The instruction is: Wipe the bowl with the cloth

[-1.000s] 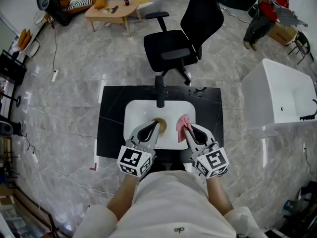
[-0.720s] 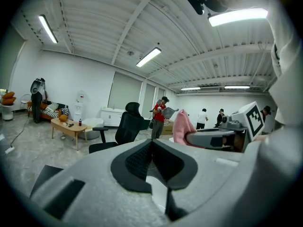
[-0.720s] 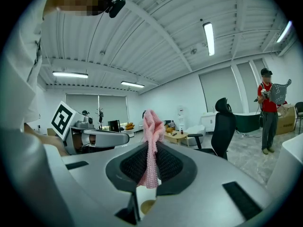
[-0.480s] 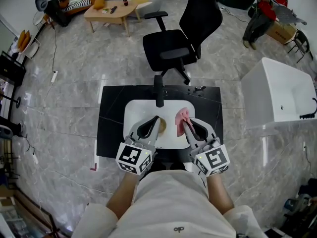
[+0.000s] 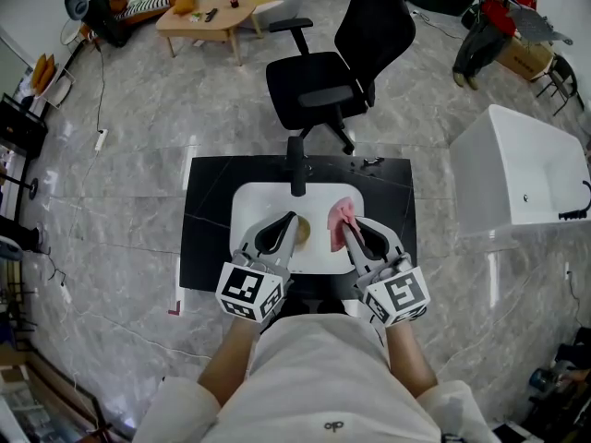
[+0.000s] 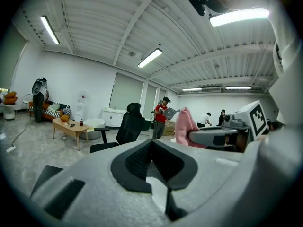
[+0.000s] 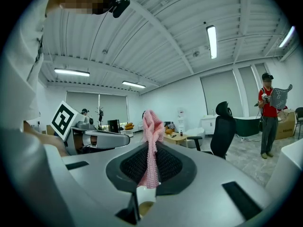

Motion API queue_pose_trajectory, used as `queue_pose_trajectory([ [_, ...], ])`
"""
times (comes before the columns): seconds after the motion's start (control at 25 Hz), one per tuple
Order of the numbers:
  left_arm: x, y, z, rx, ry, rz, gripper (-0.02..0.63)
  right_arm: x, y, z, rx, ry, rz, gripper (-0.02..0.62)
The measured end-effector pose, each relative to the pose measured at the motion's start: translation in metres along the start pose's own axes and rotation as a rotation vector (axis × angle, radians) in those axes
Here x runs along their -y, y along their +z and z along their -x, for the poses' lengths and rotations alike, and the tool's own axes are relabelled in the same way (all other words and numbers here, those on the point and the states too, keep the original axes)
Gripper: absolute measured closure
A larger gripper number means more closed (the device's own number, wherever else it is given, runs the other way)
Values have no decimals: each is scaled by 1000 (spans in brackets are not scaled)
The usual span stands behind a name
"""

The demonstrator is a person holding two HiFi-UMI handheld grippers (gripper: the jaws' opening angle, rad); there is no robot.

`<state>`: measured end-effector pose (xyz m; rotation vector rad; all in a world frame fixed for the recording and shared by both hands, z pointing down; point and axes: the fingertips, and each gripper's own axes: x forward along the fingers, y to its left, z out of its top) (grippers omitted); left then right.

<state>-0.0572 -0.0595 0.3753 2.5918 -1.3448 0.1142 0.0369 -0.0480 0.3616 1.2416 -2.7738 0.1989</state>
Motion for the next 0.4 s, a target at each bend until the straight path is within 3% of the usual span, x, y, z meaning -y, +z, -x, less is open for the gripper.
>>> queue_pose_trajectory([
  [0.4, 0, 2, 0, 5, -2, -11, 595, 0, 0, -2, -1, 4, 5, 566],
])
